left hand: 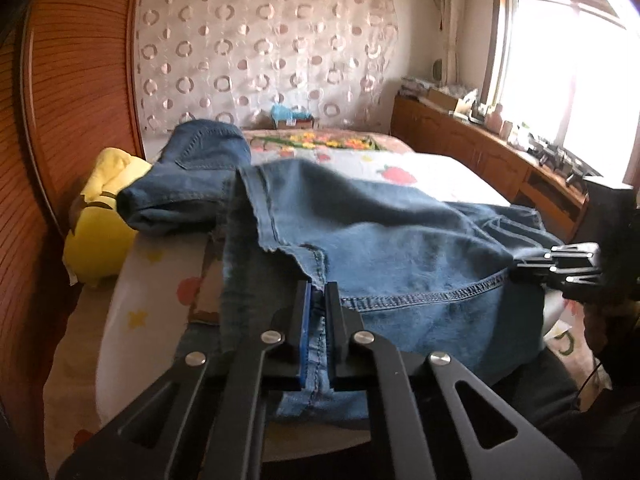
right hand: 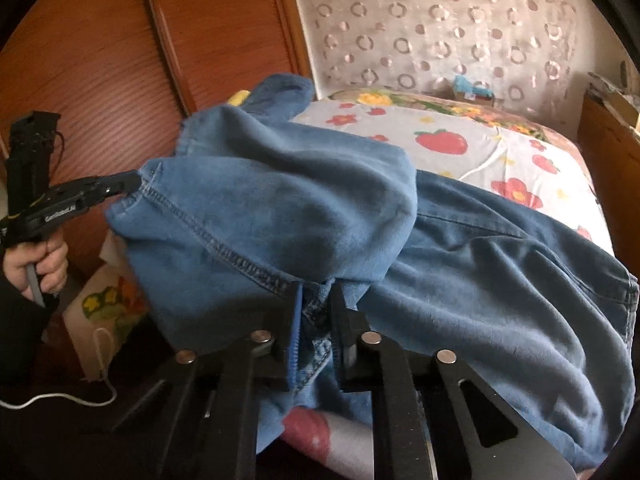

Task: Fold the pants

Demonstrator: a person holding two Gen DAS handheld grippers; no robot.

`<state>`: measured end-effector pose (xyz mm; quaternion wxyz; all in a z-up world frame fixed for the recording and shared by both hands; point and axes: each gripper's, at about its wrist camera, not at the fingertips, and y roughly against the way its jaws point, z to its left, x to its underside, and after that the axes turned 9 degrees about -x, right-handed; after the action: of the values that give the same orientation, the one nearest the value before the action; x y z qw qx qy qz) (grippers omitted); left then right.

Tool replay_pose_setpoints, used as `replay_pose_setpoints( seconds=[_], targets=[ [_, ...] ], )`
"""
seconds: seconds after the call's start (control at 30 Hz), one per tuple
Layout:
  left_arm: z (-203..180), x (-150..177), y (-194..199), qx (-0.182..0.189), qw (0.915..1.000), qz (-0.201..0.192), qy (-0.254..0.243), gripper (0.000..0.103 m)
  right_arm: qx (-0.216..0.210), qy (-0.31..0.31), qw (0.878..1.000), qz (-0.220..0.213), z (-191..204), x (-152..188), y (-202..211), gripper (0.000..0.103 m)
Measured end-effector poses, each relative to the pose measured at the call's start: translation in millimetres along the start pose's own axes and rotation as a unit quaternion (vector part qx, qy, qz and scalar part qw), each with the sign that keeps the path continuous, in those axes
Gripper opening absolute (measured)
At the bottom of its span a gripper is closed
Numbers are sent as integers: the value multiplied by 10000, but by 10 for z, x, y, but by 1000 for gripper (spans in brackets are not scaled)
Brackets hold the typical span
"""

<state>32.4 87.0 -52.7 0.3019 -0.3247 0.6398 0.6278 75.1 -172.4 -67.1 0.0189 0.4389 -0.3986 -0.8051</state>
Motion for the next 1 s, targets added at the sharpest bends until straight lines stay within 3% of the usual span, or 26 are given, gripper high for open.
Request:
replay_pose_setpoints(
  seconds=[0.17,0.47,0.57,0.63,0.67,0.73,0.87,1.0],
  targets=[
    [76,44,254,30,9999,-147,73,4,-144,63,9999,-25,130,47,127,8],
    [211,313,100,-79,9994,275,191,5,-273,127,9993,221,347,149,119,9],
    [175,333,69,-148,9991,351,195,7,-105,90,9997,215,341,152,113,17],
    [166,317,64,-170,9991,353,188,9,-88,32,9999,127,319,137,164,28],
    [148,308,75,-194,9991,329,167,14,-52,13,10000,80,299,132,199,30],
    [134,286,103,-200,9993,272,170,22,103,-23,9999,33,286,122,241,45],
    [54,200,124,-240,9996,163,56,34,358,-103,9992,-117,197,125,321,49],
    [-78,100,89,-76,9999,94,-51,39,563,-263,9979,-194,78,155,378,53]
  ],
)
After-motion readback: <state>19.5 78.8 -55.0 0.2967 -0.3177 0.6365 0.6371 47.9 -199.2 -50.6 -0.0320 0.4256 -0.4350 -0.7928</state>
